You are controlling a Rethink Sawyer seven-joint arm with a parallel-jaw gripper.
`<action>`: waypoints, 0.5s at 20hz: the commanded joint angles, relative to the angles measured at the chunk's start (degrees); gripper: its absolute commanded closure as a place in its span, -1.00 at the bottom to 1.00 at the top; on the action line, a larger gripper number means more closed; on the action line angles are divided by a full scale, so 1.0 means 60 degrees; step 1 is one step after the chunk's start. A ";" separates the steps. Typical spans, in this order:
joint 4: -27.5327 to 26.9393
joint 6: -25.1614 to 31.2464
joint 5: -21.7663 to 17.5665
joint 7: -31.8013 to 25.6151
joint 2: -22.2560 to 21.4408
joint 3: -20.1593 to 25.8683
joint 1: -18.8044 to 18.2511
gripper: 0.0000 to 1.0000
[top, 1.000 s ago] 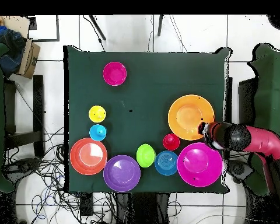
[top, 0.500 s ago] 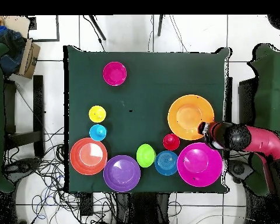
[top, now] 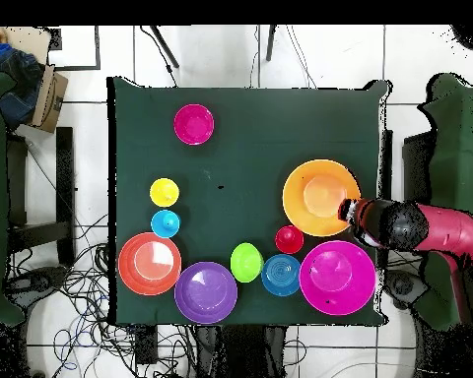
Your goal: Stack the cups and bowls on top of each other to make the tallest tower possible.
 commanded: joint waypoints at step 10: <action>0.0331 0.1167 -0.0507 -0.1984 -0.0950 -0.0588 0.1221 1.00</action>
